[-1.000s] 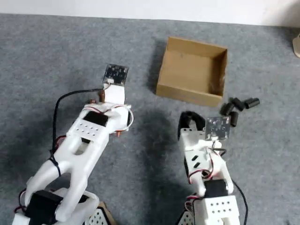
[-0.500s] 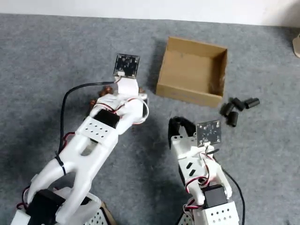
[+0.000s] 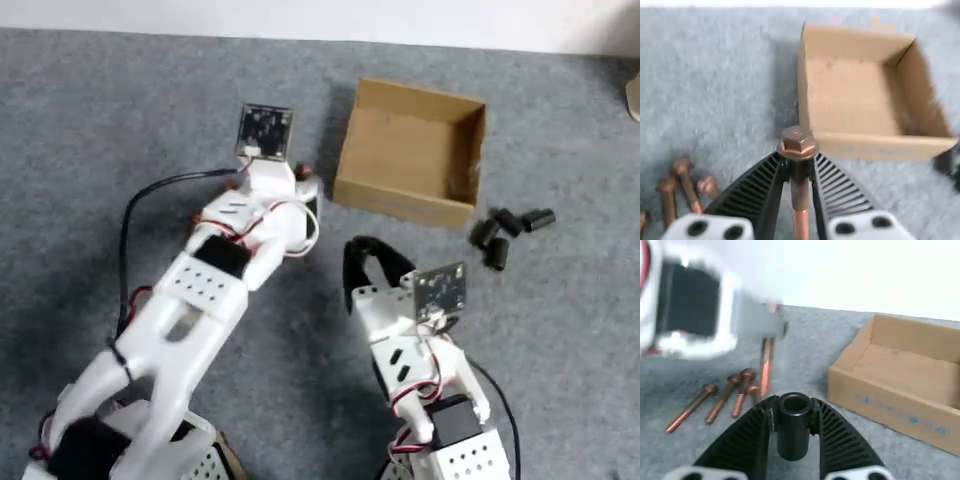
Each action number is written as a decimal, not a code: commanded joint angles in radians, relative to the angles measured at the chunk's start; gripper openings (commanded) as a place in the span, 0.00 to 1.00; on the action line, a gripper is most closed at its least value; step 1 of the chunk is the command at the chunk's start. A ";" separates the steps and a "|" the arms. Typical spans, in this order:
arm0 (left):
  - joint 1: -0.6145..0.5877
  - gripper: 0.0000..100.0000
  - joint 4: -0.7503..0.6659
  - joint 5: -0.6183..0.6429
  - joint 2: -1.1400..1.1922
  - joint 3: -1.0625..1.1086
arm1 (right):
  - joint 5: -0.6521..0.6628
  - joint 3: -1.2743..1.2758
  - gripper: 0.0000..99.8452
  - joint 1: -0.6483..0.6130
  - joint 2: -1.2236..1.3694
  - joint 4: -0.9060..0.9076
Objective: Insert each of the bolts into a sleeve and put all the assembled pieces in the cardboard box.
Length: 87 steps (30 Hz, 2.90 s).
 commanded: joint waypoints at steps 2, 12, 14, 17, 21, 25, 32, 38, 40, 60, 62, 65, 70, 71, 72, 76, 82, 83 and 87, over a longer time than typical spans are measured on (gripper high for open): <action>0.039 0.01 -0.046 0.015 -0.180 -0.070 | 0.014 0.157 0.00 -0.031 -0.016 0.007; 0.205 0.01 -0.048 0.144 -0.440 0.096 | 0.014 0.157 0.00 -0.031 -0.016 0.007; 0.217 0.01 -0.049 0.091 -0.456 0.133 | 0.014 0.157 0.00 -0.030 -0.018 0.007; 0.217 0.01 -0.052 0.048 -0.470 0.202 | 0.014 0.157 0.00 -0.030 -0.018 0.005; 0.211 0.01 -0.052 0.046 -0.470 0.236 | 0.014 0.157 0.00 -0.030 -0.019 -0.005; 0.217 0.01 -0.052 0.048 -0.470 0.239 | 0.012 0.157 0.00 -0.030 -0.035 -0.013; 0.217 0.01 -0.060 0.141 -0.467 0.239 | 0.009 0.157 0.00 -0.036 -0.033 -0.013; 0.213 0.01 -0.272 0.129 -0.461 0.355 | 0.008 0.157 0.00 -0.036 -0.033 -0.013; 0.217 0.01 -0.331 0.068 -0.461 0.389 | 0.009 0.157 0.00 -0.036 -0.033 -0.012; 0.216 0.38 0.255 0.002 -0.470 0.390 | 0.008 0.157 0.00 -0.002 -0.031 -0.010; 0.203 0.45 0.334 0.002 -0.470 0.383 | 0.008 0.157 0.00 0.039 -0.030 -0.010; 0.139 0.46 0.483 0.003 -0.470 0.343 | 0.006 0.157 0.00 0.087 -0.030 0.002; -0.008 0.46 0.729 0.003 -0.470 0.251 | 0.006 0.157 0.00 0.108 -0.030 0.056; -0.041 0.46 0.770 0.000 -0.470 0.236 | 0.006 0.157 0.00 0.114 -0.030 0.058; -0.071 0.46 0.809 -0.002 -0.470 0.223 | 0.006 0.157 0.00 0.117 -0.030 0.056; -0.189 0.46 0.890 -0.003 -0.469 0.226 | 0.011 0.128 0.00 0.128 -0.030 0.059; -0.282 0.46 0.799 -0.003 -0.469 0.366 | 0.014 0.035 0.00 0.188 -0.028 0.061; -0.285 0.46 0.766 -0.003 -0.469 0.397 | 0.014 0.016 0.00 0.200 -0.028 0.061; -0.283 0.46 0.623 -0.003 -0.469 0.501 | 0.080 -0.048 0.00 0.239 0.015 0.091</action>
